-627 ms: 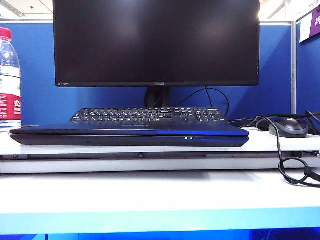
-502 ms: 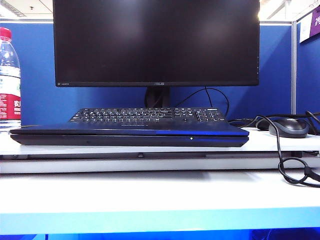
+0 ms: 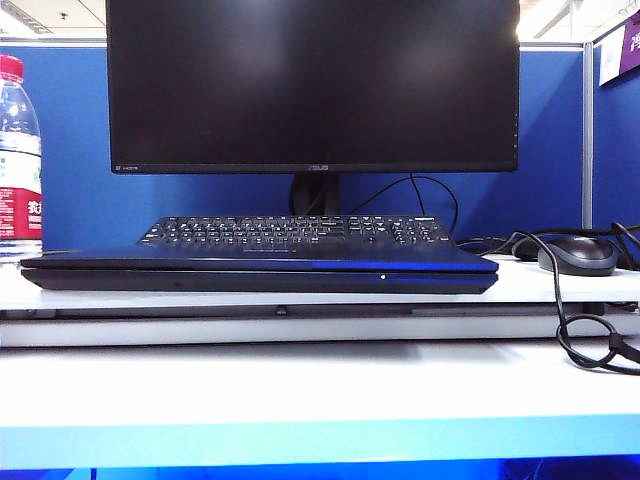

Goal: Open the lid of the black laptop.

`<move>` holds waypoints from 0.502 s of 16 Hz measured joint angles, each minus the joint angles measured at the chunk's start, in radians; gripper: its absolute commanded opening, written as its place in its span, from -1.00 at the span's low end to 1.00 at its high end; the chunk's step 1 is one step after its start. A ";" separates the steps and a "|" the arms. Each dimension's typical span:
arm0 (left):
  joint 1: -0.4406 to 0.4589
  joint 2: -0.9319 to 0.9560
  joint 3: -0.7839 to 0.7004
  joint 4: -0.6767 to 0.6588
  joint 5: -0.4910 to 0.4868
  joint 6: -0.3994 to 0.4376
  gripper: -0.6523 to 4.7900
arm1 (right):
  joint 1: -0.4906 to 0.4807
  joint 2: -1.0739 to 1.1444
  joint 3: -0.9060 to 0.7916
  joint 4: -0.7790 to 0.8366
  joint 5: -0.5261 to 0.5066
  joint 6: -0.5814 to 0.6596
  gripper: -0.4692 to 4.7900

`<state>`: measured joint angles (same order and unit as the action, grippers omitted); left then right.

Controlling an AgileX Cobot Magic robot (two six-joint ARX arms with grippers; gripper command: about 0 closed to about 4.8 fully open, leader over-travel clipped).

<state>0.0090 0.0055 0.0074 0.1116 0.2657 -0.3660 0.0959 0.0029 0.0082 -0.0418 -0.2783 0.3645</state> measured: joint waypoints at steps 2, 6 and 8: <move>0.000 0.000 0.000 -0.001 0.055 -0.152 -0.78 | 0.000 0.000 0.000 0.001 -0.050 0.168 -0.82; 0.000 0.000 0.000 0.004 0.399 -0.158 -0.78 | 0.019 0.000 0.000 0.117 -0.332 0.236 -0.82; -0.001 0.000 0.000 0.010 0.461 -0.152 -0.78 | 0.068 0.000 0.000 0.218 -0.410 0.272 -0.82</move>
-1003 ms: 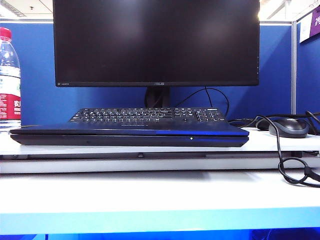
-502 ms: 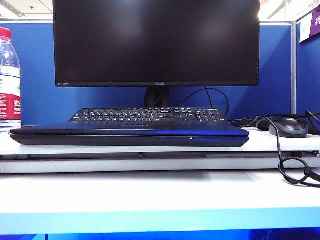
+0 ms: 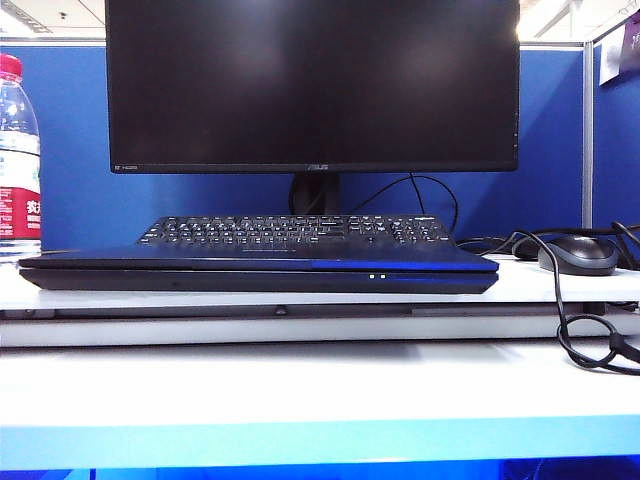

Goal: Open the lid of the black laptop.

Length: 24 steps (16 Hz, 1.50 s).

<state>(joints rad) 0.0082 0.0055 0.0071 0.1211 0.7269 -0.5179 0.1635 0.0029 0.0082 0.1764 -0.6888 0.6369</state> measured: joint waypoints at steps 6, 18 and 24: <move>-0.062 0.000 0.045 0.395 -0.003 -0.297 -0.74 | 0.084 0.063 0.219 0.250 0.158 0.057 -0.82; -0.077 0.464 0.454 0.111 0.077 -0.064 -0.67 | 0.353 0.824 0.561 0.121 0.138 -0.257 -0.83; -0.314 0.732 0.448 -0.246 -0.262 0.318 -0.67 | 0.653 1.020 0.558 -0.019 0.538 -0.433 -0.83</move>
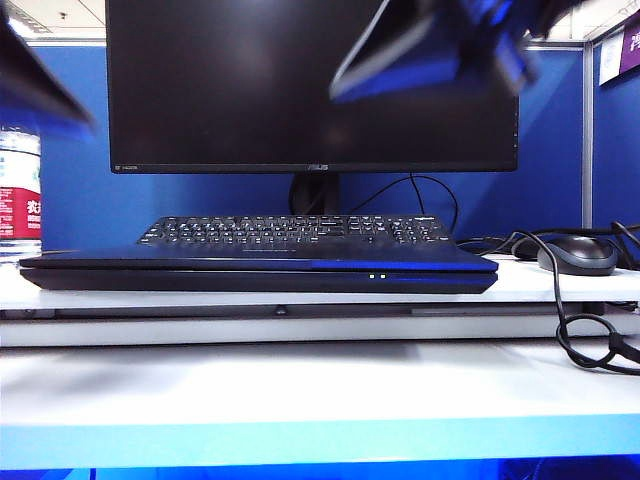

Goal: Open the lid of the black laptop.

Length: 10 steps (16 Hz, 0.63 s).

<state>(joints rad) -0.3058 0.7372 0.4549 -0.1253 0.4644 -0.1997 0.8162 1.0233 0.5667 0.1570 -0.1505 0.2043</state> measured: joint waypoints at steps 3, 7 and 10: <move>-0.141 0.116 0.000 -0.077 -0.281 0.037 -0.67 | 0.019 0.085 -0.026 0.055 0.000 0.005 -0.83; -0.166 0.178 -0.019 -0.105 -0.352 0.025 -0.67 | 0.019 0.096 -0.093 0.063 0.011 0.031 -0.83; -0.165 0.177 -0.029 -0.091 -0.437 0.019 -0.67 | 0.019 0.096 -0.136 0.069 0.080 0.034 -0.83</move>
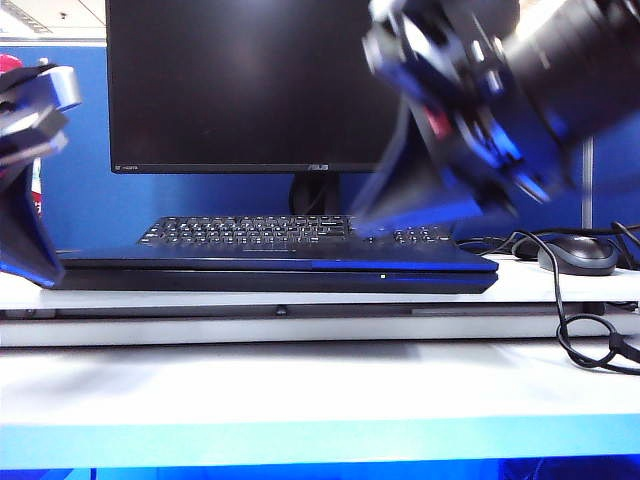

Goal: Open the lid of the black laptop.

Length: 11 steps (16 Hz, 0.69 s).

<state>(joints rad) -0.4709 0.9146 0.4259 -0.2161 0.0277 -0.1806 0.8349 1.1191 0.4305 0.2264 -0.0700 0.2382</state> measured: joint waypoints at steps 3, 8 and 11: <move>0.000 0.000 -0.013 0.080 -0.004 -0.015 -0.67 | -0.007 0.000 -0.014 0.001 0.045 -0.004 -0.83; 0.000 0.000 -0.013 0.105 -0.004 -0.015 -0.67 | -0.077 0.026 -0.014 0.015 0.069 -0.032 -0.83; 0.000 0.000 -0.014 0.106 -0.005 -0.015 -0.67 | -0.116 0.031 -0.013 0.039 0.067 -0.056 -0.83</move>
<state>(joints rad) -0.4706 0.9146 0.4122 -0.1104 0.0223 -0.1955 0.7185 1.1503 0.4171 0.2657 -0.0032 0.1825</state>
